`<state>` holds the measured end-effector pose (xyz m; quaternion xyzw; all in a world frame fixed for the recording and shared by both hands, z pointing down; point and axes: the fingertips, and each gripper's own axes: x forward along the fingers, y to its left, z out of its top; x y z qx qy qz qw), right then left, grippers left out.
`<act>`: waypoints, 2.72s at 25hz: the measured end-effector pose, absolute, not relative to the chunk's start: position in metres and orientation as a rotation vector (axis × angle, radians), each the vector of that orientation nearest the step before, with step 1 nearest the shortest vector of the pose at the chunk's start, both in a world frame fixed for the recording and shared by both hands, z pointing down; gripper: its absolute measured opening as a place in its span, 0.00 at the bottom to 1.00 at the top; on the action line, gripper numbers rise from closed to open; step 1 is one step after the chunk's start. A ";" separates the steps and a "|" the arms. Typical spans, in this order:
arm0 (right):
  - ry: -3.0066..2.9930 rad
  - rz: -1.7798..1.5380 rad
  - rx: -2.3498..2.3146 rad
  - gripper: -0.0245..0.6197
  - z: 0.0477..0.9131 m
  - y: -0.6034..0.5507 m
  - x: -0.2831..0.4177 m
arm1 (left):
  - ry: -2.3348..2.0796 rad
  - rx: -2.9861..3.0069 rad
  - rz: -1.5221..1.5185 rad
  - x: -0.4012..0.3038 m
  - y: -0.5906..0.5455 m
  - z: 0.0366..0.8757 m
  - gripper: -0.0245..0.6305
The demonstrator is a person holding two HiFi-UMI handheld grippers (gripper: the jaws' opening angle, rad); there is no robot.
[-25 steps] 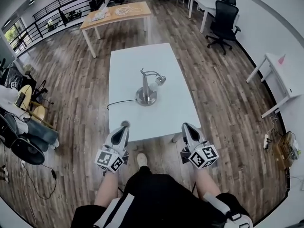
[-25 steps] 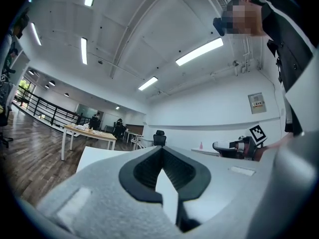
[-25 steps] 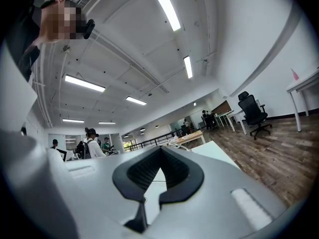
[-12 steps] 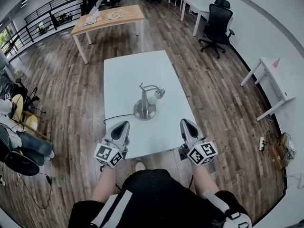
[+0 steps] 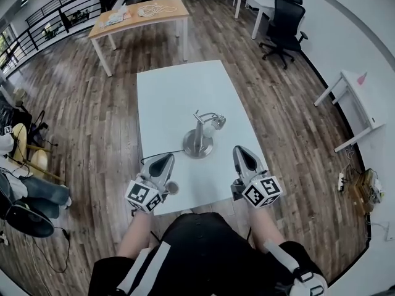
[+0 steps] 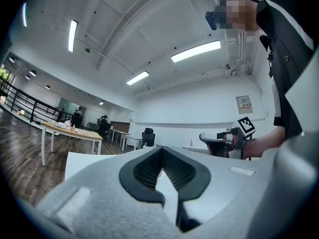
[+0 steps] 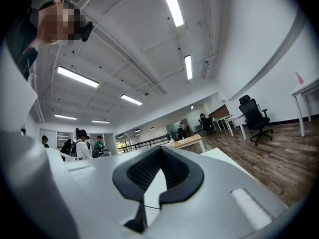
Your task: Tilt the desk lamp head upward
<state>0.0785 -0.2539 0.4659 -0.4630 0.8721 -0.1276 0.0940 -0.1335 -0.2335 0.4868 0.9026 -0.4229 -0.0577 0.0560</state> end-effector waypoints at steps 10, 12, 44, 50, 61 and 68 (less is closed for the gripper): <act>2.577 -0.458 -1.468 0.04 0.493 -0.279 0.083 | -1.265 2.674 -0.161 -0.145 -0.252 0.522 0.04; 2.572 -0.476 -1.471 0.04 0.495 -0.286 0.088 | -1.281 2.661 -0.159 -0.146 -0.259 0.525 0.04; 2.666 -0.757 -1.421 0.04 0.569 -0.320 0.088 | -1.082 2.574 0.450 -0.070 -0.330 0.687 0.33; 2.676 -0.768 -1.406 0.04 0.566 -0.325 0.095 | -1.075 2.575 0.569 -0.057 -0.344 0.708 0.40; 2.547 -1.012 -1.143 0.04 0.564 -0.335 0.082 | -1.038 2.578 0.762 -0.048 -0.345 0.735 0.43; 2.109 -1.444 -0.865 0.17 0.567 -0.364 0.073 | -1.005 2.549 0.762 -0.045 -0.341 0.735 0.42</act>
